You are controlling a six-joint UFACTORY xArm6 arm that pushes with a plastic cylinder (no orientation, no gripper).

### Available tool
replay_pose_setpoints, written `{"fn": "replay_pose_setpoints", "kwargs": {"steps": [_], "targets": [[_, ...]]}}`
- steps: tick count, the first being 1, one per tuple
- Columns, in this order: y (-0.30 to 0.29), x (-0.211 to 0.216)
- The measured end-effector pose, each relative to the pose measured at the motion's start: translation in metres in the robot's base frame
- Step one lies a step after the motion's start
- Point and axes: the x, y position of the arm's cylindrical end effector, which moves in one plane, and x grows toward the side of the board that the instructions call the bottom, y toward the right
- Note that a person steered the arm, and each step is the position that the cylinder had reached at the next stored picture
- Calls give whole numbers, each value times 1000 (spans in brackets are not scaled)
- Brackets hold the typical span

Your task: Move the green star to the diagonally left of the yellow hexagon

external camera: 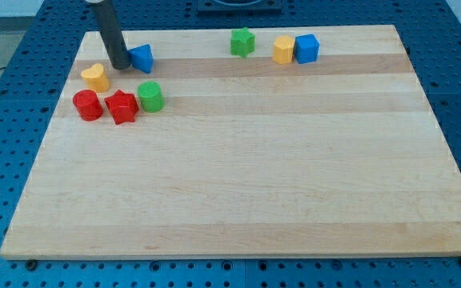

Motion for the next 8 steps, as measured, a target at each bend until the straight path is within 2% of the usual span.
{"fn": "replay_pose_setpoints", "kwargs": {"steps": [1, 2, 4, 5, 6, 8], "targets": [[6, -34], [22, -38], [-5, -11], [35, -11], [24, -13], [75, -84]]}}
